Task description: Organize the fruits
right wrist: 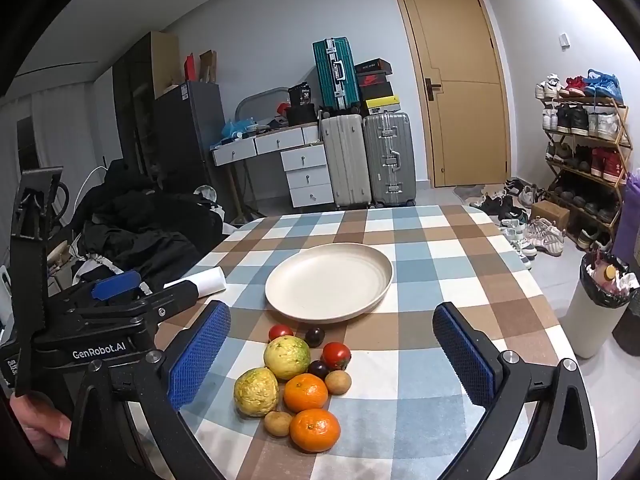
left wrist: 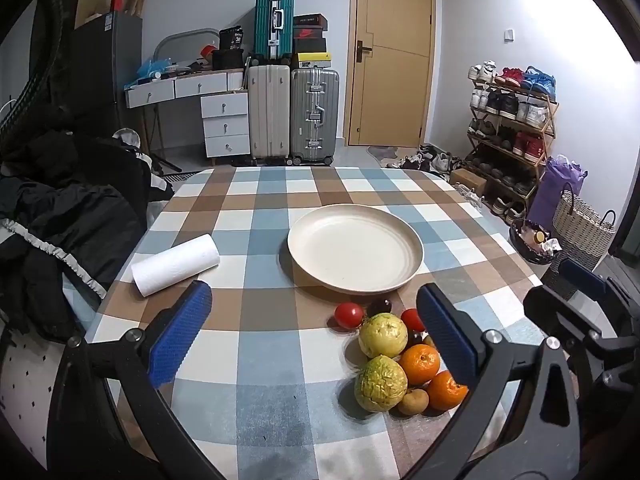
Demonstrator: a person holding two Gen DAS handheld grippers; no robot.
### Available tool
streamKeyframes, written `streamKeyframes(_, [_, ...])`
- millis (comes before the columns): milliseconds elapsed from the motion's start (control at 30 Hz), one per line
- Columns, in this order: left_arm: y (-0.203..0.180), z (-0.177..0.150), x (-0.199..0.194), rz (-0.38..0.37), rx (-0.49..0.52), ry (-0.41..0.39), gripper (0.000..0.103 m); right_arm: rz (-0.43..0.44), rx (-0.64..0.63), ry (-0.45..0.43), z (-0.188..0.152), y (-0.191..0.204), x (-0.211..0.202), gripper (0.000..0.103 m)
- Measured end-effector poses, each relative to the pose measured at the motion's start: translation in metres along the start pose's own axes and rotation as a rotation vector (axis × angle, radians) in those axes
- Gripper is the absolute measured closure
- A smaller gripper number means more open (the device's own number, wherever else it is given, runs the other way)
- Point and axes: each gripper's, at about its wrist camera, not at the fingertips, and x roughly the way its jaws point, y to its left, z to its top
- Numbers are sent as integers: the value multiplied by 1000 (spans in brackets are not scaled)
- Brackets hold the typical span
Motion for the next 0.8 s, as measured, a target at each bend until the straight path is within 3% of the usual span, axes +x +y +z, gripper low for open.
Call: streamKeyframes(800, [3, -7, 0, 5, -6, 6, 1, 2, -2, -2, -1, -1, 0, 0])
